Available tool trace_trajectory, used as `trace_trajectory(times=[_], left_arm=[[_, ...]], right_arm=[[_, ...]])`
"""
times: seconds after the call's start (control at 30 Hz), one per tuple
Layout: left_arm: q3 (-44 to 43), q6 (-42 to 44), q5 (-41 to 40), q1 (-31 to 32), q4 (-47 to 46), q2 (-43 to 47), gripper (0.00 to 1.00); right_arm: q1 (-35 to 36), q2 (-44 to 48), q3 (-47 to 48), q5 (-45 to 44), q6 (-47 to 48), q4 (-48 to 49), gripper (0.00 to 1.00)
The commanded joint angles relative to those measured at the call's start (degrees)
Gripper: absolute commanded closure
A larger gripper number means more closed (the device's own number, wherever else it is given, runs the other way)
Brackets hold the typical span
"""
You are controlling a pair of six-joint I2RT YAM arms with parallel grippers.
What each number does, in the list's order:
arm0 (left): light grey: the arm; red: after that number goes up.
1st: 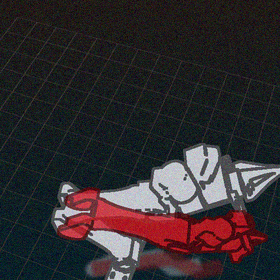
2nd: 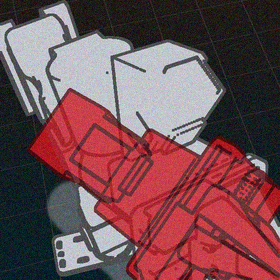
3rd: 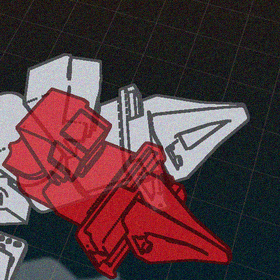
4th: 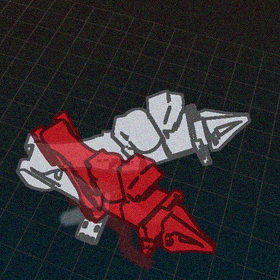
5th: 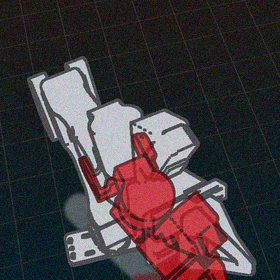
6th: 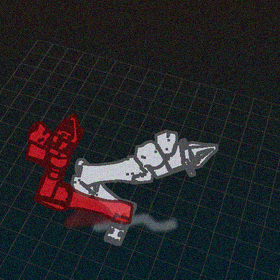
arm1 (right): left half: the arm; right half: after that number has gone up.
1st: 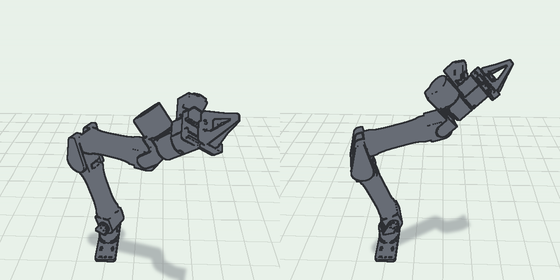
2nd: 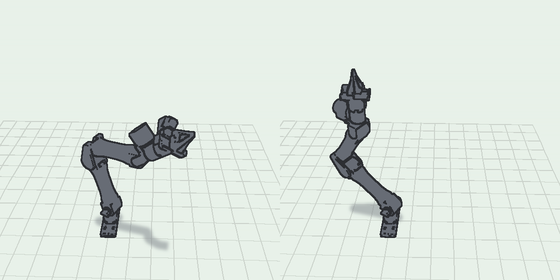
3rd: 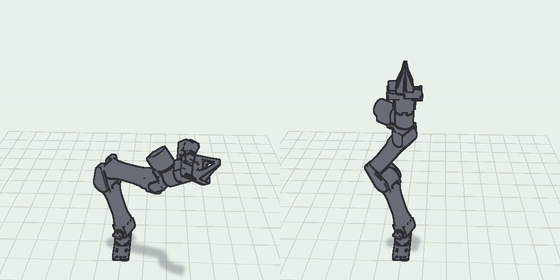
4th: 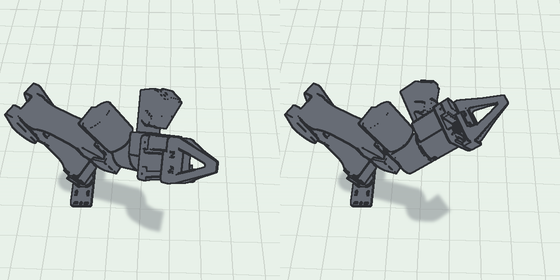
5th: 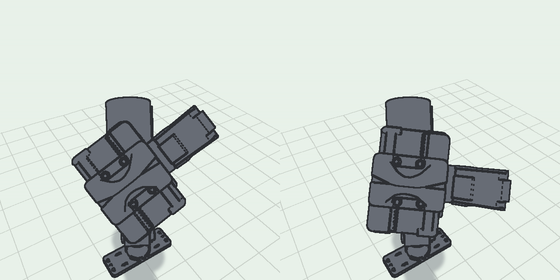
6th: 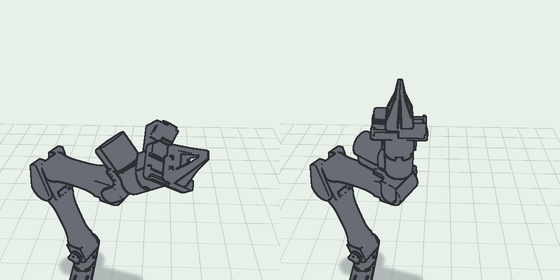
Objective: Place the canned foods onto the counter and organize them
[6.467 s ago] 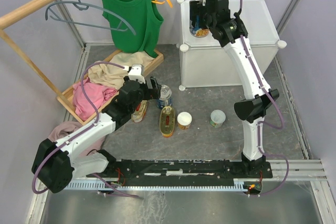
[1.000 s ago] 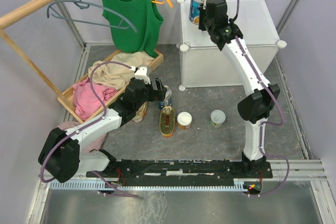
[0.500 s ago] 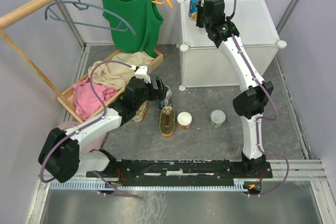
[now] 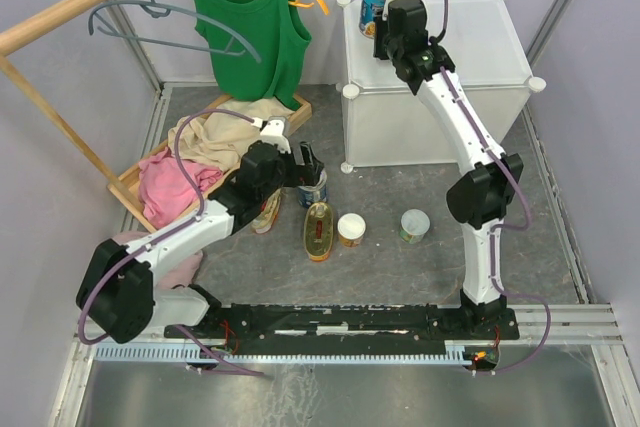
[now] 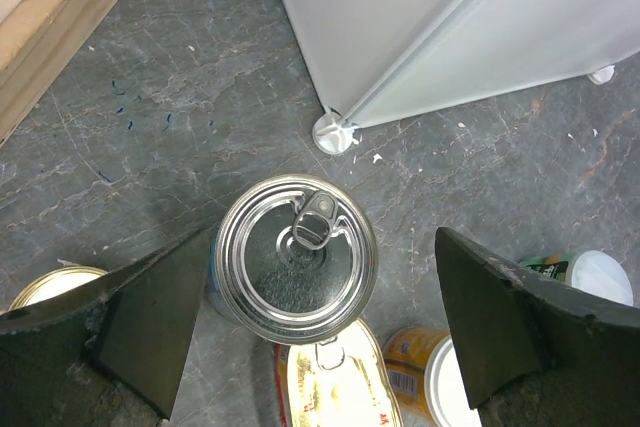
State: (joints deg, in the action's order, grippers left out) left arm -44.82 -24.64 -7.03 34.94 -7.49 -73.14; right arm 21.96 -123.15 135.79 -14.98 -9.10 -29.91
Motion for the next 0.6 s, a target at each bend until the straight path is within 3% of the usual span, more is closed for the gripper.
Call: trace_trajectory(times=[0.0, 0.13, 0.3, 0.57], left_arm=[[-3.77, -1.73, 1.5, -0.4, 3.05, -0.87, 0.01], [-4.44, -1.73, 1.34, -0.4, 5.78, -1.86, 0.01], [-3.3, -2.31, 0.48, -0.44, 5.83, -1.39, 0.01], [-2.97, -3.31, -0.23, -0.39, 6.28, 1.28, 0.01]], right_arm=[[-0.33, 6.91, -3.97, 0.57, 0.33, 3.6, 0.65], [-0.26, 10.54, -9.63, 0.66, -0.17, 4.97, 0.56], [-0.25, 15.24, -15.1, 1.16, -0.85, 6.0, 0.37], [2.19, 24.56, -24.94, -0.86, -0.16, 6.89, 0.26]])
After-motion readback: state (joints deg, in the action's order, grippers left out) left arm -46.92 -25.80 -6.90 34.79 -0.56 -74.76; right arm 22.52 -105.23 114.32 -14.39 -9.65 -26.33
